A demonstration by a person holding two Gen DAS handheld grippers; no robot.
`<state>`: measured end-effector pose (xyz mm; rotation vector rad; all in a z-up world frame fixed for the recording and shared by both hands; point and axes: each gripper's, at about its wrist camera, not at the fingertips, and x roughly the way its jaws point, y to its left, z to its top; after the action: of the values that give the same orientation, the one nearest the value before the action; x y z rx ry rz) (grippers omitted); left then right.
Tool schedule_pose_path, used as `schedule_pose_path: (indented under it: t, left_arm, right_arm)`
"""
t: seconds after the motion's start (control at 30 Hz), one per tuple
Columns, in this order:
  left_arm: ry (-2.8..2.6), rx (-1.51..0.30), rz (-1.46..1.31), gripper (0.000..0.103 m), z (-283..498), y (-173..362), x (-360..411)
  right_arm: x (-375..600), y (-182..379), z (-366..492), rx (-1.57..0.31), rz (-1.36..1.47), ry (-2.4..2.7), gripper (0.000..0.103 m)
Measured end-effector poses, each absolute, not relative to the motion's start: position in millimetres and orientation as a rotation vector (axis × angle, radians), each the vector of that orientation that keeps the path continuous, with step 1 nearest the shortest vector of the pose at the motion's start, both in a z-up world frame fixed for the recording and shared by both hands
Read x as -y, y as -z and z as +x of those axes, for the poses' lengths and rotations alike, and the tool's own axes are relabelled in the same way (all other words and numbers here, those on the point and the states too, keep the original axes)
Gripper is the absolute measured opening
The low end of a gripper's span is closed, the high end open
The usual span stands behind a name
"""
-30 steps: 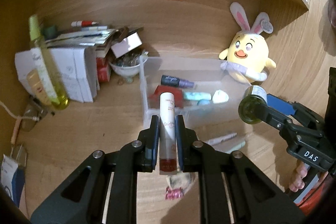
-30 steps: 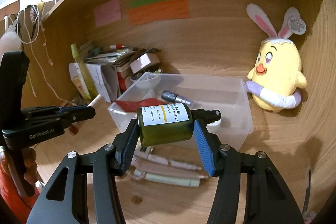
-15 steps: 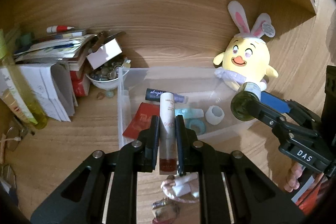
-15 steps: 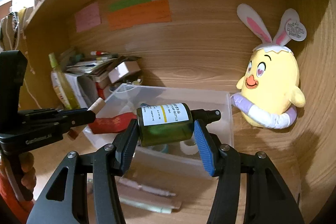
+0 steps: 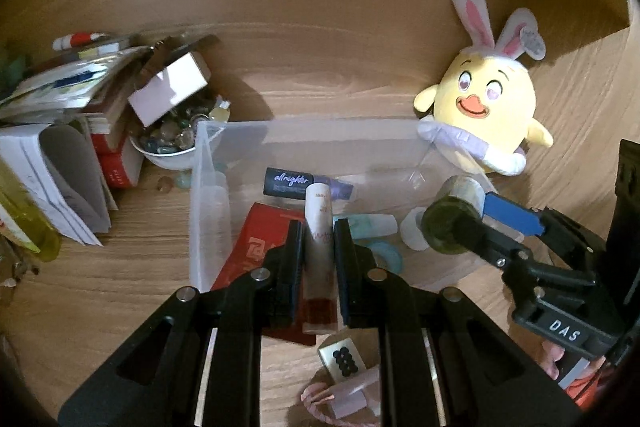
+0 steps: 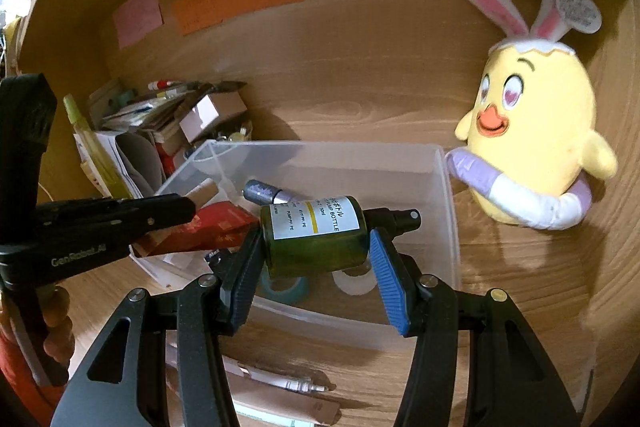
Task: Organize objects
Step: 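Carry the dark green bottle and white tube over the clear box and open both tools, then grasp the small brown bead with the right tool while the left tool grasps the pink hair clip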
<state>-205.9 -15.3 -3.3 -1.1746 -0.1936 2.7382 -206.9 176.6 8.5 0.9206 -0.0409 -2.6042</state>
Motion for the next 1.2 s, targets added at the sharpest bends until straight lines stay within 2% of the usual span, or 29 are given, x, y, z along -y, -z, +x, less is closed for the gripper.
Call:
schedule_pose_path:
  t: [0.53, 0.63, 0.8, 0.93, 1.2]
  left_arm:
    - [-2.726, 0.120, -1.153, 0.016, -208.0, -0.7, -0.8]
    - [-2.737, 0.124, -1.137, 0.025, -201.8, -5.0, -0.6]
    - [-2.765, 0.122, -1.106, 0.033, -188.3, -15.2, 3.0]
    - [-2.799, 0.124, -1.063, 0.047, -173.2, -25.5, 6.1]
    - [-2.835, 0.110, -1.014, 0.061, -140.7, -36.6, 8.0]
  right_arm:
    - [-161.0, 6.2, -217.1, -0.031, 0.996, 2.586, 0.051]
    - [-160.0, 6.1, -215.4, -0.045, 0.999, 2.590, 0.055]
    - [-161.6, -1.9, -206.6, -0.049, 0.972, 2.602, 0.060]
    - [-165.5, -9.4, -193.4, -0.035, 0.949, 2.606, 0.070]
    - [-175.1, -13.7, -173.9, -0.003, 0.952, 2.620, 0.072]
